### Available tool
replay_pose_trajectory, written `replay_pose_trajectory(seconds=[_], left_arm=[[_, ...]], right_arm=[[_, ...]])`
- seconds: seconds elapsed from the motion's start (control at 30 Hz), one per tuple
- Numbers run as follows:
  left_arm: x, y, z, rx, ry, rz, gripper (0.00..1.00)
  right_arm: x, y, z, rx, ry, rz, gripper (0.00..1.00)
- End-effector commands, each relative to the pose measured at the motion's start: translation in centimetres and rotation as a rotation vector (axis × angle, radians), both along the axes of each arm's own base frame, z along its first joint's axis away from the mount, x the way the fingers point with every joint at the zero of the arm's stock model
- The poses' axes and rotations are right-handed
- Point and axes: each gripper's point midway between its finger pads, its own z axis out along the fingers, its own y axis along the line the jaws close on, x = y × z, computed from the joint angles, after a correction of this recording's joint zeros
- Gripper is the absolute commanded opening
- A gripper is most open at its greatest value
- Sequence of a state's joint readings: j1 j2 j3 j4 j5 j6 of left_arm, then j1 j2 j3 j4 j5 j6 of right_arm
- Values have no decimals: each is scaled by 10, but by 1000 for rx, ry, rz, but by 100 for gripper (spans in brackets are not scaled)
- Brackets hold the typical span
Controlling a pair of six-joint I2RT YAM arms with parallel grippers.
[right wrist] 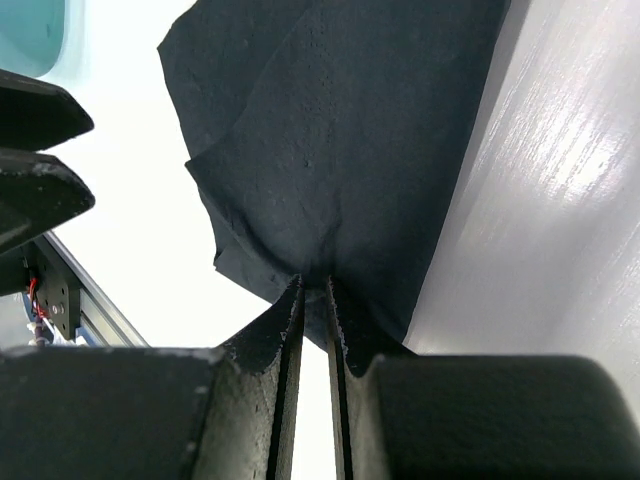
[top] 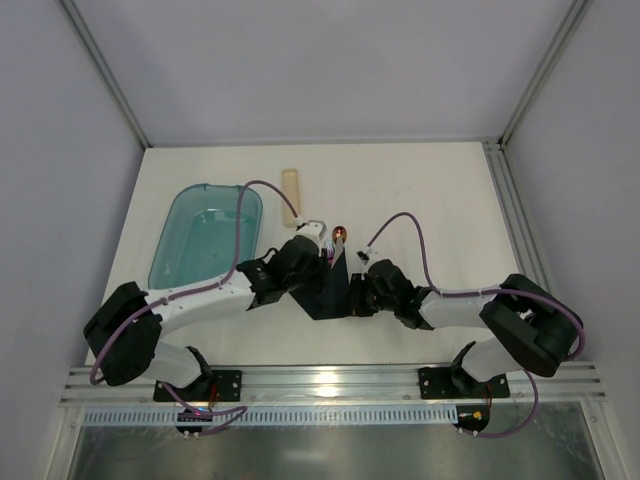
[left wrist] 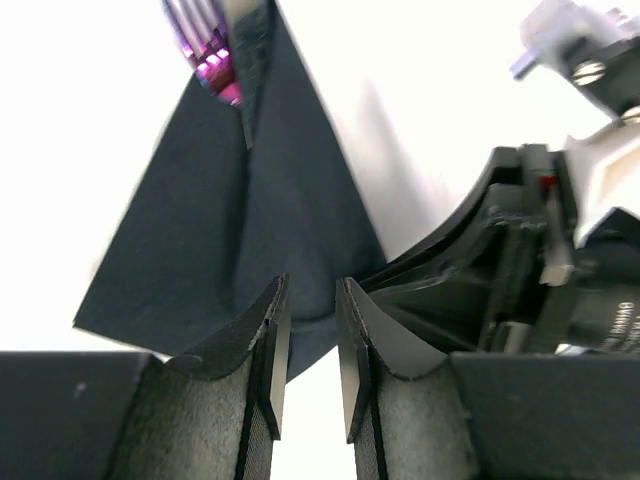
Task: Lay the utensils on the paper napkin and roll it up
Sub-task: Roll the napkin at the center of the board.
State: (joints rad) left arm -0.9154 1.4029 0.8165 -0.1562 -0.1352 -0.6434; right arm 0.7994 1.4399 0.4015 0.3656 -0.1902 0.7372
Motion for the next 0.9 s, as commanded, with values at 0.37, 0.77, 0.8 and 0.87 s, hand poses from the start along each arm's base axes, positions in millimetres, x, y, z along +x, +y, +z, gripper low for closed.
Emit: replay_pose_trajectory(seconds=[0.37, 0.77, 0.8, 0.87], left_arm=[[7, -3, -54, 30, 62, -3, 19], [-7, 9, -92, 43, 150, 48, 15], [-8, 10, -95, 47, 154, 49, 15], [-9, 13, -96, 47, 158, 58, 15]], right_arm=[[4, 2, 10, 3, -44, -5, 16], [28, 11, 56, -6, -133, -14, 19], [39, 14, 66, -15, -147, -29, 17], [55, 13, 68, -51, -171, -47, 14]])
